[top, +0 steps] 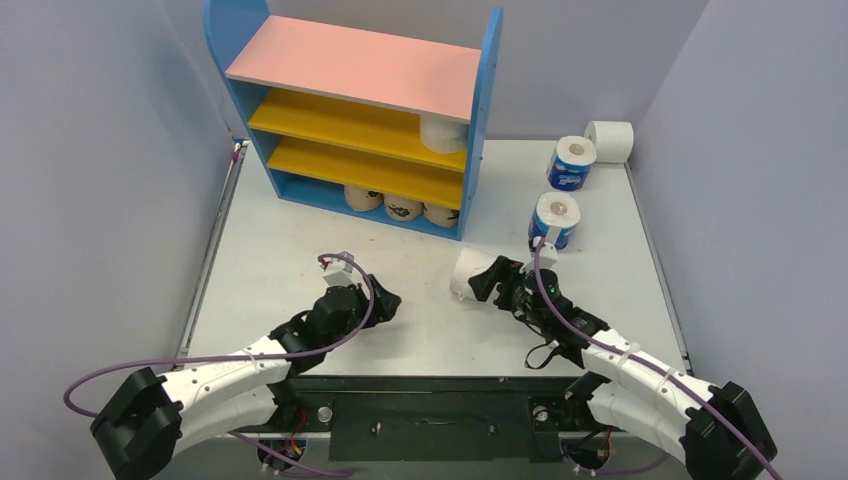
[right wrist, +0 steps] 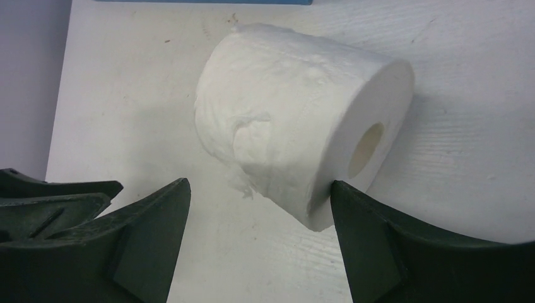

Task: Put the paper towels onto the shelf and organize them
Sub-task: Pick up the paper towel from the center of the board.

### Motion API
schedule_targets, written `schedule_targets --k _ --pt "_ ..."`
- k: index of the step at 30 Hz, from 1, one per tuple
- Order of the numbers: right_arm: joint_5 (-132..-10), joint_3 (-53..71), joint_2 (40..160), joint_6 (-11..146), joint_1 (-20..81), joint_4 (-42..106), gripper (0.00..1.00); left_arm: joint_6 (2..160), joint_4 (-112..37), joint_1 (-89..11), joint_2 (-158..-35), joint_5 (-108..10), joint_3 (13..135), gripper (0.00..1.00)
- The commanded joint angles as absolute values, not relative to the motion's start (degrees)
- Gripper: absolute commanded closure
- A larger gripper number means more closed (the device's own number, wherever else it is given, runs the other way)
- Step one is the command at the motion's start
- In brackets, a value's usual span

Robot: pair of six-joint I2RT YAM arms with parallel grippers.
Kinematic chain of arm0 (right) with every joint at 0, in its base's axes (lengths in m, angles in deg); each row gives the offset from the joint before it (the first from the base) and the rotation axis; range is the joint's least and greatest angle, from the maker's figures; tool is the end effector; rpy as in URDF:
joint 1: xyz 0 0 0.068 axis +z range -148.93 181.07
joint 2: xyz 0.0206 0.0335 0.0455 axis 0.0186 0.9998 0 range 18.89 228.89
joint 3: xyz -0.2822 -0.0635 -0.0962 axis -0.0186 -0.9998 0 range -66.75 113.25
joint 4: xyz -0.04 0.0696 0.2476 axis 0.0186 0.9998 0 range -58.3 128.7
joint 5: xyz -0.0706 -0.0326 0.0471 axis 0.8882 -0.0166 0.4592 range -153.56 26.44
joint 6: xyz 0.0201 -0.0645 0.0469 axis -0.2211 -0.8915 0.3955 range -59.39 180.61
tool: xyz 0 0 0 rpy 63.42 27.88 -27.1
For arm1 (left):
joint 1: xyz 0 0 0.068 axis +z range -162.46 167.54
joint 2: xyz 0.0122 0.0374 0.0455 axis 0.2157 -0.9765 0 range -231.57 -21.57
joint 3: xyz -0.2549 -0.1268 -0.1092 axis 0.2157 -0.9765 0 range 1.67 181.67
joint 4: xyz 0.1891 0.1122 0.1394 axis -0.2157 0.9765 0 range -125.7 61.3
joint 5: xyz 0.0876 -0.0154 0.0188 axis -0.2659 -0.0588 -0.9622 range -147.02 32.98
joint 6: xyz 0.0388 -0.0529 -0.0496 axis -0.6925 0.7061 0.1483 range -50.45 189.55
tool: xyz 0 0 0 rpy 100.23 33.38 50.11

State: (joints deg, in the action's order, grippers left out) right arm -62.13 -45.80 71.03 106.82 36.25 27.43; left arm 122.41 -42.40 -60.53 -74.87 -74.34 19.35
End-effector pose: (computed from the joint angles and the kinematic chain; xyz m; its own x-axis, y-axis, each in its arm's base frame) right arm 0.1702 0.1179 0.2072 -0.6588 0.4186 -0.6252 -0.1188 0.7626 0.6358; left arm 0.1495 -0.1347 0.1896 -0.6224 -0.4458 -0.6433 0.0660 0.7891 -0.6107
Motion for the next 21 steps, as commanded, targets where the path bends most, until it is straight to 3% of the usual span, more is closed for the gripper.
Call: schedule_targets --k 1,10,21 --pt "-56.7 -45.5 68.0 109.5 40.2 25.8 0.23 121.6 -44.8 -61.0 -75.6 -74.5 22.7 0.35" --pt "-50.9 -47.6 61.7 109.4 37.6 31.2 0.22 122.3 -45.0 -61.4 -77.1 -75.1 22.9 0.35" --pt "-56.0 -51.9 67.9 113.7 34.5 18.3 0.18 122.8 -44.7 -61.6 -76.6 -75.6 22.3 0.35"
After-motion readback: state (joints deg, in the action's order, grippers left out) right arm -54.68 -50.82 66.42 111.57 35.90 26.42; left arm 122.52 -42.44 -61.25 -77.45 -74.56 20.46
